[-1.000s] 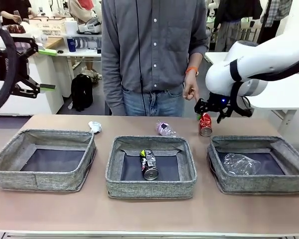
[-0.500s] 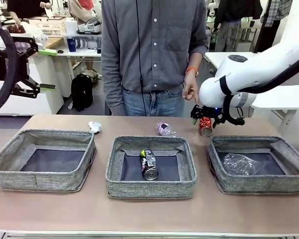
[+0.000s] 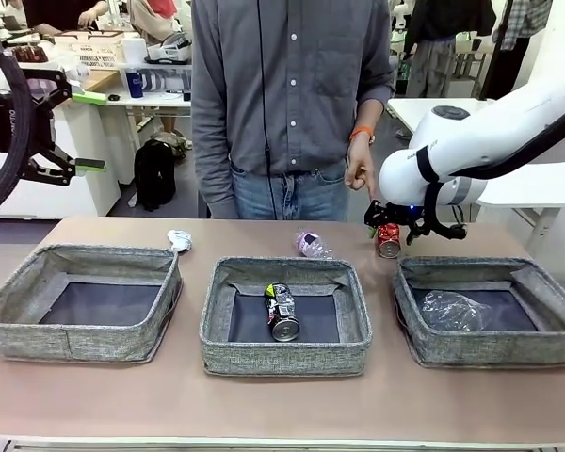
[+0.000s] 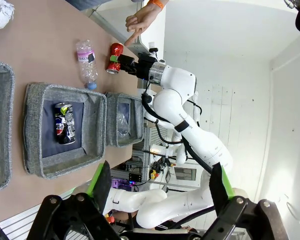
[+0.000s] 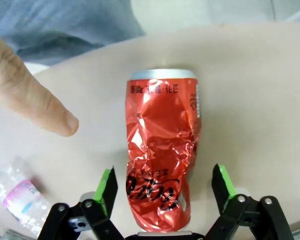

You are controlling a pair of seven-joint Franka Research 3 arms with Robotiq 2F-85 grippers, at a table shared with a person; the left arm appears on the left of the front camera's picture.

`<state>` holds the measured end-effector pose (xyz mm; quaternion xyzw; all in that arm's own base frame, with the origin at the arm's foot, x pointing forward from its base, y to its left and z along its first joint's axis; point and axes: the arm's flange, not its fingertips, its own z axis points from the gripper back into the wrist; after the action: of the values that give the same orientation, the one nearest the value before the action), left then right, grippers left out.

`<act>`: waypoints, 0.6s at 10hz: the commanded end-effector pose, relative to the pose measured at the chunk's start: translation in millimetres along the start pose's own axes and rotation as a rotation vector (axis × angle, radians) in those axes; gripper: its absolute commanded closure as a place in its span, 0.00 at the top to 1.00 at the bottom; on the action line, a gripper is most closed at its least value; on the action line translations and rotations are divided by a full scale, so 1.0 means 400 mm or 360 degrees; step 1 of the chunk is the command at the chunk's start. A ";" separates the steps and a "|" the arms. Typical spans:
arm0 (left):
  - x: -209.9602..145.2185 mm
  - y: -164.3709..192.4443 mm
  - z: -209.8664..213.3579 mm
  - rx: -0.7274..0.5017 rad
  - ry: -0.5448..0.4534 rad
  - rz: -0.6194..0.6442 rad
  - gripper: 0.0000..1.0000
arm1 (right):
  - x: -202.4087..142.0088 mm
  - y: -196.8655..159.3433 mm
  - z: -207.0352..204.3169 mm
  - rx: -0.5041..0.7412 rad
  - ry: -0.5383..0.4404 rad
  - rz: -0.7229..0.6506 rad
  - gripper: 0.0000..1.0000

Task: Sort the waste into the appropriate baskets.
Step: Pick up the waste item pointed out by the person.

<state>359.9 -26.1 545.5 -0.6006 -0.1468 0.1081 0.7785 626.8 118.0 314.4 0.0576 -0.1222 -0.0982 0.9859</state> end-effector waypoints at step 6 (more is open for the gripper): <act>-0.002 -0.003 0.000 -0.0030 0.0000 -0.0021 1.00 | 0.009 0.028 -0.005 -0.0099 0.0035 -0.0013 0.10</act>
<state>359.9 -26.2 545.5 -0.6006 -0.1468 0.1081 0.7785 628.1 121.2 314.1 0.0496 -0.1082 -0.0914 0.9887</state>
